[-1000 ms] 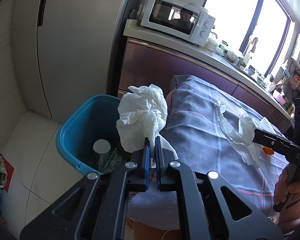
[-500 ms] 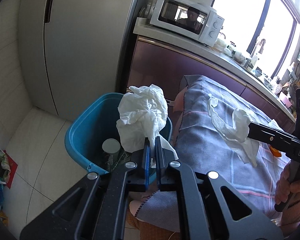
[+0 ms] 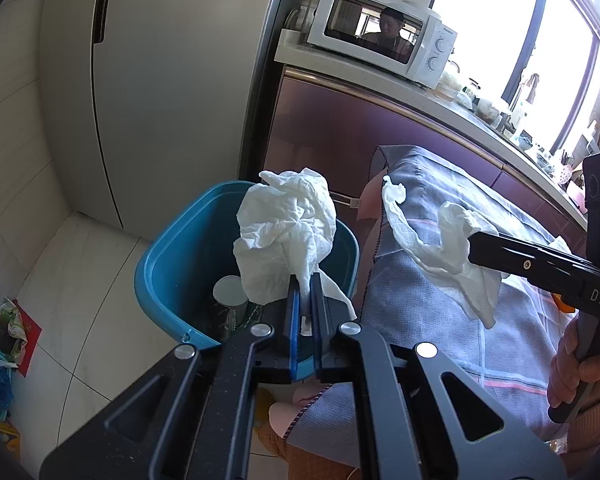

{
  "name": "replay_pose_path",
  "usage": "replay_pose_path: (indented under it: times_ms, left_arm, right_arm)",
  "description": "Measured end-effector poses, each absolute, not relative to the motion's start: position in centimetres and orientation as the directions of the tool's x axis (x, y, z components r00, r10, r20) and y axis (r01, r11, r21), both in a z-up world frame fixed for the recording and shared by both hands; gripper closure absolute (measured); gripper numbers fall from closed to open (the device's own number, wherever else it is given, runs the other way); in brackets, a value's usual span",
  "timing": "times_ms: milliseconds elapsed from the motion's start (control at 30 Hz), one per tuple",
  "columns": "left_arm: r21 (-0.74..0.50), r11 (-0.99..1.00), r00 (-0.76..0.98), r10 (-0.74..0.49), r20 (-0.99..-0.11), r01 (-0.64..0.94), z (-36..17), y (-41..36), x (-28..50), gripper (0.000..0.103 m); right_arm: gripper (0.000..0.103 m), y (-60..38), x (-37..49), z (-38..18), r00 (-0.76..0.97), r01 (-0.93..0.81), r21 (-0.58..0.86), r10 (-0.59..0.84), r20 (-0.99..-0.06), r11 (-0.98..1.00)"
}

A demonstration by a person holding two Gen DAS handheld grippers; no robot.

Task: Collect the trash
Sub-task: 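Lower the tissues into the bin and open both grippers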

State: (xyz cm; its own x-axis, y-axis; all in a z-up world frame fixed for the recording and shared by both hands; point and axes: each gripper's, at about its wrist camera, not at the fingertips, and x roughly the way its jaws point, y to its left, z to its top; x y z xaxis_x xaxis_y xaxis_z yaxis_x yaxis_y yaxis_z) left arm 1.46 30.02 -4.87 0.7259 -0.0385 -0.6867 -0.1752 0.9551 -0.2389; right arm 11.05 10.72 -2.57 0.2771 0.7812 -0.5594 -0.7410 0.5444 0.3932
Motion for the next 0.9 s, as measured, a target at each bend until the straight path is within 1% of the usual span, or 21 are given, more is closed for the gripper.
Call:
replay_pose_path:
  times_ms: [600,900]
  left_arm:
    - [-0.242,0.946,0.696,-0.024,-0.717,-0.217,-7.0,31.0,3.2,0.098]
    - [-0.251,0.938,0.68,-0.023,-0.732,-0.238,-8.3,31.6,4.4,0.098]
  right_arm:
    - [0.096,13.7,13.1,-3.9,0.263,-0.714,0.407,0.757,-0.598,0.57]
    - [0.096,15.3,14.2,-4.8,0.264,-0.707,0.388,0.73,-0.63,0.591]
